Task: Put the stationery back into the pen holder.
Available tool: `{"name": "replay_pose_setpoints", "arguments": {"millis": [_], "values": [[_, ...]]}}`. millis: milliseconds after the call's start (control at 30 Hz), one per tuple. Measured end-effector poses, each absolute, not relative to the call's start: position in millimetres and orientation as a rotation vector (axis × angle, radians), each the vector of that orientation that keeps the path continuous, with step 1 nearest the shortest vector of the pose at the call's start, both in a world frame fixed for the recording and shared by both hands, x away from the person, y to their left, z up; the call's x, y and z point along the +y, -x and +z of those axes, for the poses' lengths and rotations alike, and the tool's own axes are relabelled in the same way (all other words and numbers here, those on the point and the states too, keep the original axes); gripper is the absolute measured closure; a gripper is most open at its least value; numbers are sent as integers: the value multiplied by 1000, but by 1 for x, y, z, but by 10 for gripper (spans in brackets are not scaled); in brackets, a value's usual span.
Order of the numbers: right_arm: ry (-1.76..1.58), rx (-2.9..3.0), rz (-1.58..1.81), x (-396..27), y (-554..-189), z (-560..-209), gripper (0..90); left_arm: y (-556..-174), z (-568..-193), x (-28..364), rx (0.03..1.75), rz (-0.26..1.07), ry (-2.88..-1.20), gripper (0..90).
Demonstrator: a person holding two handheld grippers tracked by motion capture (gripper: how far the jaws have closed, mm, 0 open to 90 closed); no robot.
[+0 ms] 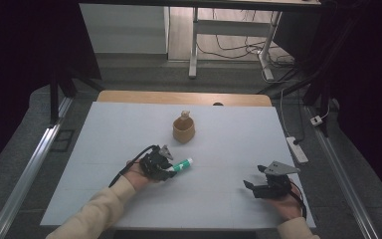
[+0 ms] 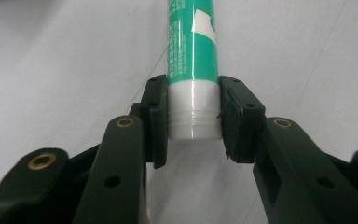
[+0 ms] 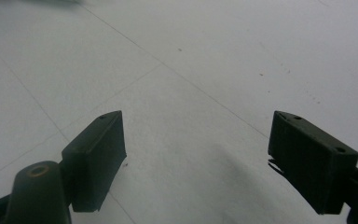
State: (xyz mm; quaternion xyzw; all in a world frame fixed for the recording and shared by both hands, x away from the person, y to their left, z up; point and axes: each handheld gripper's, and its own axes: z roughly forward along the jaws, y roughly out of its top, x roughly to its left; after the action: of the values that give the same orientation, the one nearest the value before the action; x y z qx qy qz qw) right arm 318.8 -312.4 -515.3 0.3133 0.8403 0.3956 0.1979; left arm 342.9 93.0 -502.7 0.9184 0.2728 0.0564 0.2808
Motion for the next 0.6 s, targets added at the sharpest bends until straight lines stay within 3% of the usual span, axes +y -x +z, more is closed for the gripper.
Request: {"name": "replay_pose_setpoints", "arguments": {"millis": [600], "values": [[-852,2336,1125,-312,-317,-513,190,-342,-487,104,725,115,-2340,639]]}}
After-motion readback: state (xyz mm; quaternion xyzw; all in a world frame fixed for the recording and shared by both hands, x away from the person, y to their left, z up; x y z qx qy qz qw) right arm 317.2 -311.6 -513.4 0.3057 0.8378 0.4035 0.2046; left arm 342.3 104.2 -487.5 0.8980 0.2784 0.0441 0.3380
